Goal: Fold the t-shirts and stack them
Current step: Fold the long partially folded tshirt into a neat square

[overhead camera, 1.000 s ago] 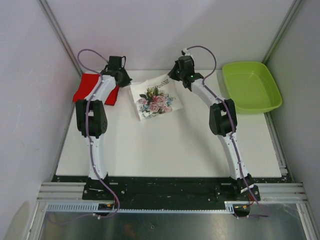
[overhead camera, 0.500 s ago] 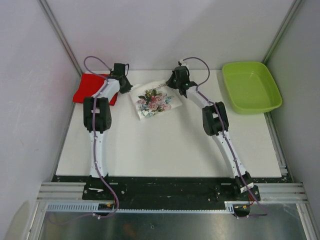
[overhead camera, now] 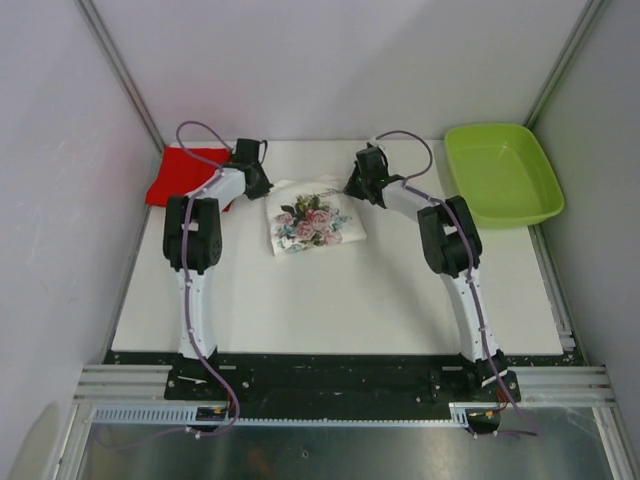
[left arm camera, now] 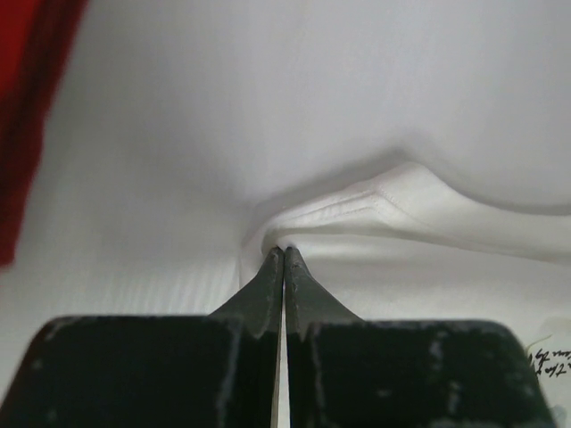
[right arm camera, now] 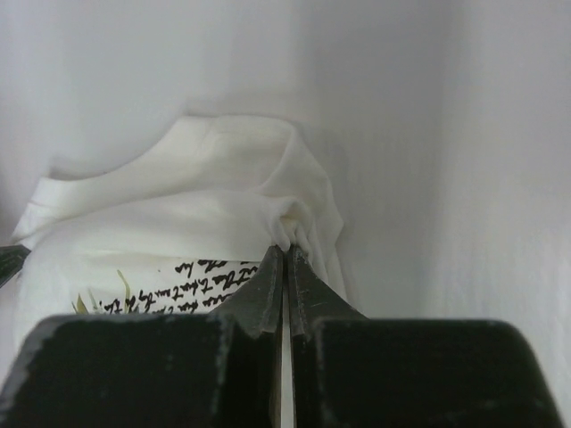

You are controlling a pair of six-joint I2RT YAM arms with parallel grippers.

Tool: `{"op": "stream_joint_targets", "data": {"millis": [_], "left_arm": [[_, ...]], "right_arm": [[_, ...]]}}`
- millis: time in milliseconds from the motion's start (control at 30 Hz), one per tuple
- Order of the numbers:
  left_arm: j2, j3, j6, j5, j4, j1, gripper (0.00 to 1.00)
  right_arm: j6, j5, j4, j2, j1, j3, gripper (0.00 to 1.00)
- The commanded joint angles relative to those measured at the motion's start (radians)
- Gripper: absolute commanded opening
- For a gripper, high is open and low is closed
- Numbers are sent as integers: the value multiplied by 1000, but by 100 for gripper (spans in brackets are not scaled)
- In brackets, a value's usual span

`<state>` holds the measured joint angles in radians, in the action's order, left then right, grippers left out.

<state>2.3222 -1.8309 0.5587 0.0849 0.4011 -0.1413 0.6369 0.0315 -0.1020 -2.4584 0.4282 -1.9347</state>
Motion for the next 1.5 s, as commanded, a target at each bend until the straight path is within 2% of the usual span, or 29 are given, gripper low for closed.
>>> {"op": "stream_joint_targets", "data": {"millis": [0, 167, 367, 533, 667, 867, 1033, 1233, 1467], "left_arm": [[-126, 181, -8, -2, 72, -51, 0], [-283, 367, -4, 15, 47, -67, 0], [-494, 478, -35, -6, 43, -69, 0], [-563, 488, -61, -19, 44, -63, 0], [-527, 433, -68, -20, 44, -34, 0], [-307, 274, -91, 17, 44, -2, 0], [-179, 167, -86, 34, 45, 30, 0], [-199, 176, -74, 72, 41, 41, 0], [-275, 245, -69, 119, 33, 43, 0]], "right_arm": [[6, 48, -71, 163, -6, 245, 0], [-5, 62, -90, 314, 0, 407, 0], [-32, 120, -147, 463, 32, 419, 0], [-41, 124, -106, 509, 41, 381, 0], [-59, 120, -44, 438, 34, 301, 0], [-100, 62, 112, 236, 27, 157, 0], [-107, 20, 52, 49, 13, -57, 0], [-131, 18, -63, -69, 11, -264, 0], [-137, 31, -75, -75, 9, -253, 0]]}}
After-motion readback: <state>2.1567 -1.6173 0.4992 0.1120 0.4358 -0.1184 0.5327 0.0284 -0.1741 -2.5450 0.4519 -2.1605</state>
